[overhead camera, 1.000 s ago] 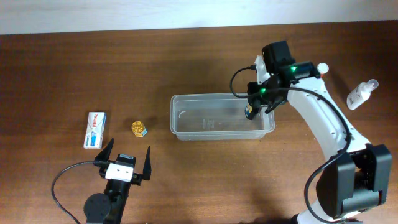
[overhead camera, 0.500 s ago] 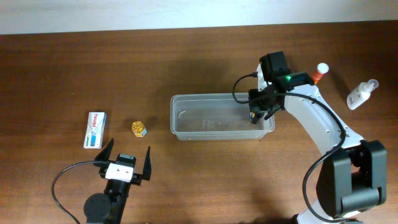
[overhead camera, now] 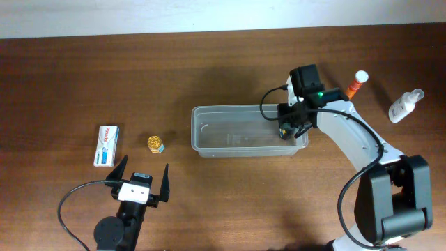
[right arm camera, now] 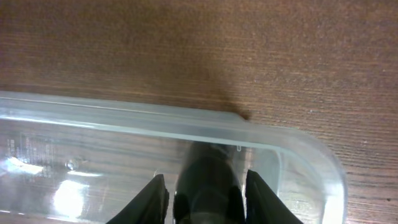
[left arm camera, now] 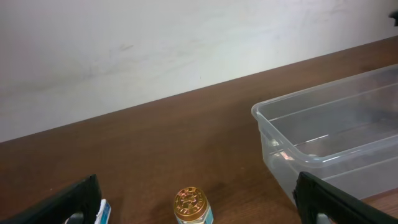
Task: Pack container
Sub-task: 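Carry the bottle into the container's right end and release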
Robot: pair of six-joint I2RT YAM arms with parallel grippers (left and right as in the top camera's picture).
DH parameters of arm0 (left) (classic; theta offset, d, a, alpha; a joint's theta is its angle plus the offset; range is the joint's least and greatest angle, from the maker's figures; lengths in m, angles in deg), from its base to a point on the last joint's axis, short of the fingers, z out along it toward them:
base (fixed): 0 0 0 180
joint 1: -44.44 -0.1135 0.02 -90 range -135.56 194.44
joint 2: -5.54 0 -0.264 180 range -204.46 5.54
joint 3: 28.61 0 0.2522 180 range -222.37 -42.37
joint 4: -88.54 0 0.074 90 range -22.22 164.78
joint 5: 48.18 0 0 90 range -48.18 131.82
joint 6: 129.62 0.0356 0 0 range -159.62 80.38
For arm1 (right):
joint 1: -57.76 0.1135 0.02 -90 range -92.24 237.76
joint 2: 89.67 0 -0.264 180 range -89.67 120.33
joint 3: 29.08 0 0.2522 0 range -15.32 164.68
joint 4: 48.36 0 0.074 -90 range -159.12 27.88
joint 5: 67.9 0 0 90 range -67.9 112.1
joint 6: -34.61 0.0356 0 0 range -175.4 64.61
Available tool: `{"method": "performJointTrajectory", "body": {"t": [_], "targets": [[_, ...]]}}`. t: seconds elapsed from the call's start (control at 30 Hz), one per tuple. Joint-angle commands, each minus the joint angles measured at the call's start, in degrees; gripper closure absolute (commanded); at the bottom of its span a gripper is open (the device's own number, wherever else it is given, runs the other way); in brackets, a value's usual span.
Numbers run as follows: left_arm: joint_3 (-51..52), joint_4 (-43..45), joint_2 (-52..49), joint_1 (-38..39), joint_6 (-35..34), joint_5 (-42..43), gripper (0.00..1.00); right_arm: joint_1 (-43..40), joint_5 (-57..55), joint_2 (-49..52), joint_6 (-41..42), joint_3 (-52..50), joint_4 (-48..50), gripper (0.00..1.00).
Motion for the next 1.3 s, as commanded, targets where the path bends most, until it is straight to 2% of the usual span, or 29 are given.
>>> {"method": "performJointTrajectory", "body": {"t": [0.0, 0.47, 0.73, 0.87, 0.97, 1.0, 1.07, 1.27], "targets": [[0.3, -0.1, 0.4, -0.5, 0.9, 0.6, 0.01, 0.2, -0.7, -0.1, 0.1, -0.9, 0.2, 0.66], [0.3, -0.1, 0.4, -0.5, 0.9, 0.6, 0.00, 0.2, -0.7, -0.5, -0.6, 3.4, -1.8, 0.61], [0.3, -0.1, 0.4, -0.5, 0.9, 0.6, 0.01, 0.1, -0.8, -1.6, -4.0, 15.0, -11.4, 0.56], [0.3, -0.1, 0.4, -0.5, 0.9, 0.6, 0.01, -1.0, -6.2, -1.7, -4.1, 23.0, -19.1, 0.51], [0.3, -0.1, 0.4, -0.5, 0.9, 0.6, 0.01, -4.5, -13.7, -1.8, -4.1, 29.8, -26.0, 0.37], [0.3, -0.1, 0.4, -0.5, 0.9, 0.6, 0.01, -7.4, -15.3, -1.8, -5.3, 31.2, -26.5, 0.29], [0.3, -0.1, 0.4, -0.5, 0.9, 0.6, 0.01, -11.0, -15.0, -1.7, -7.1, 31.3, -25.3, 0.26], [0.3, -0.1, 0.4, -0.5, 0.9, 0.6, 0.01, -20.0, -8.7, 0.0, -7.1, 31.3, -24.1, 0.26]]}}
